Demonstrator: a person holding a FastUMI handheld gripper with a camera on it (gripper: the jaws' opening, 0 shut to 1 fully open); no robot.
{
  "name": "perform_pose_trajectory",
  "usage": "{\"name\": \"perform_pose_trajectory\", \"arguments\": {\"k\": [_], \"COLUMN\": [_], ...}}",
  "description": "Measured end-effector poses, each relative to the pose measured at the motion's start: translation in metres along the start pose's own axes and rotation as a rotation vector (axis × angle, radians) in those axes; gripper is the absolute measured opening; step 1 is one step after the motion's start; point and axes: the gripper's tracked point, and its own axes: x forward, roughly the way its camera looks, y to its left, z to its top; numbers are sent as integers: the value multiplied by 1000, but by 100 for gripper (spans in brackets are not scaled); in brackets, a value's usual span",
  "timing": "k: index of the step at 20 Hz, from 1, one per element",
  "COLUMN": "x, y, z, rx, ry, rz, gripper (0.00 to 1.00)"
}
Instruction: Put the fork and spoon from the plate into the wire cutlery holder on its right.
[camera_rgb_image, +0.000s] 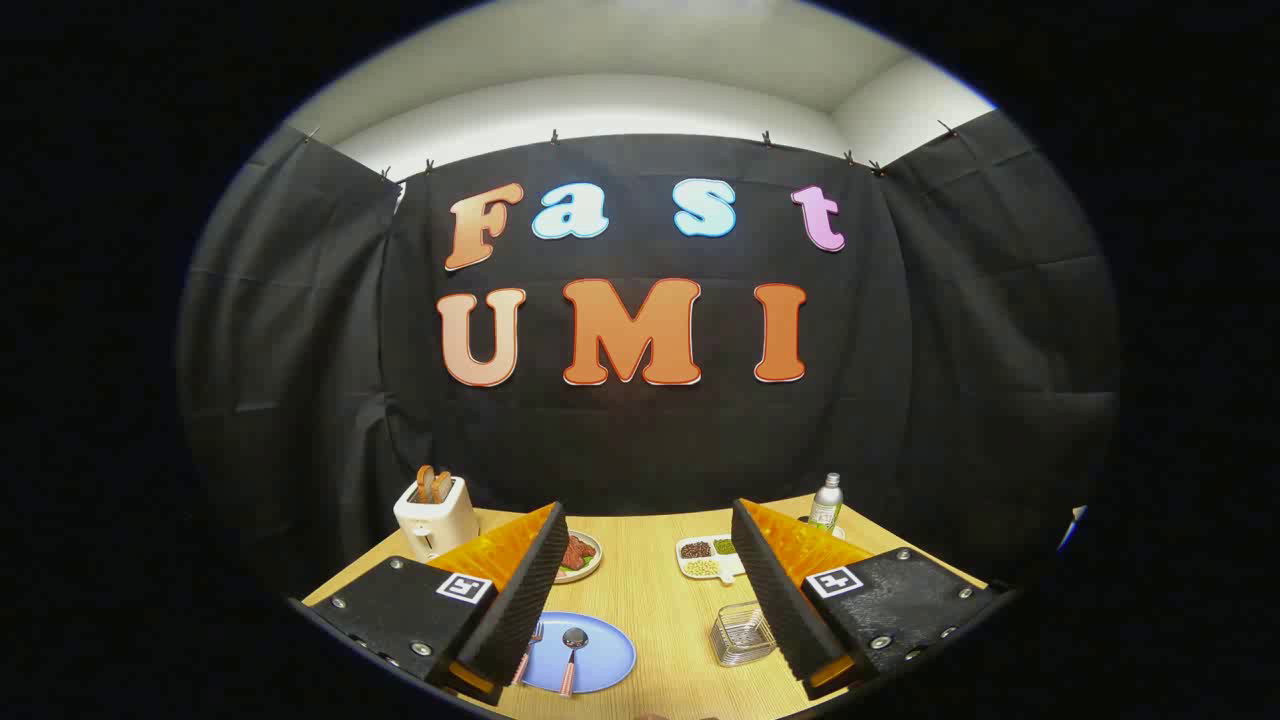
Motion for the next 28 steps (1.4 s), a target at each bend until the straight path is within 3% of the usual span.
{"name": "perform_pose_trajectory", "arguments": {"k": [18, 22, 28], "x": [8, 14, 24], "y": [8, 24, 48], "z": [-15, -46, -130], "rx": [29, 59, 28], "ry": [15, 60, 209], "rz": [-3, 19, 65], "gripper": [98, 98, 98]}}
